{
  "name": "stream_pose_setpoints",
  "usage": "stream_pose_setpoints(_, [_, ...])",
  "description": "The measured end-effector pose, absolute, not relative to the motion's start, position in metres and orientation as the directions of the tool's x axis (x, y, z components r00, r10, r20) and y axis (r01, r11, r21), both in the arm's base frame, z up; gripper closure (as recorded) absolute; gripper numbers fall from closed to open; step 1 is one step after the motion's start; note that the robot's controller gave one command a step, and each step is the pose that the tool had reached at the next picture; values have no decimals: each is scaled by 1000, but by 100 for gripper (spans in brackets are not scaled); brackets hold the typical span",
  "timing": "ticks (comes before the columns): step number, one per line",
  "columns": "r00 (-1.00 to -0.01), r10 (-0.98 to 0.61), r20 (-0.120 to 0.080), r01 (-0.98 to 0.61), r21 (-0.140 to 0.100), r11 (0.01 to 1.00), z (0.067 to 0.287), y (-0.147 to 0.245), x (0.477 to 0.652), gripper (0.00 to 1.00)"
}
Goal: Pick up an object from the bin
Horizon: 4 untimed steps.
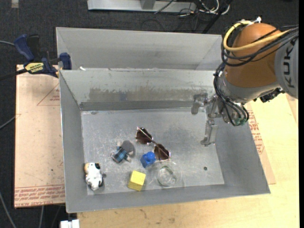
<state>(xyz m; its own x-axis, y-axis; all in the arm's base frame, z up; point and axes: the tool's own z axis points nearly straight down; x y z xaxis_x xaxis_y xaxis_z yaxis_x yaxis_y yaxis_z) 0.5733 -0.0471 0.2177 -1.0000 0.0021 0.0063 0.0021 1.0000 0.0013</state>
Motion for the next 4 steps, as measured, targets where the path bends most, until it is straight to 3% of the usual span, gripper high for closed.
stream_pose_setpoints(1, [-1000,0,-1,0,1,1000,222,-47,575,0])
stream_pose_setpoints(2, [-999,37,-6,37,1,999,148,5,562,0])
stream_pose_setpoints(3, [-999,-54,2,-54,1,999,141,31,557,0])
stream_pose_setpoints(4, [-998,-55,-5,-55,1,998,150,47,589,0])
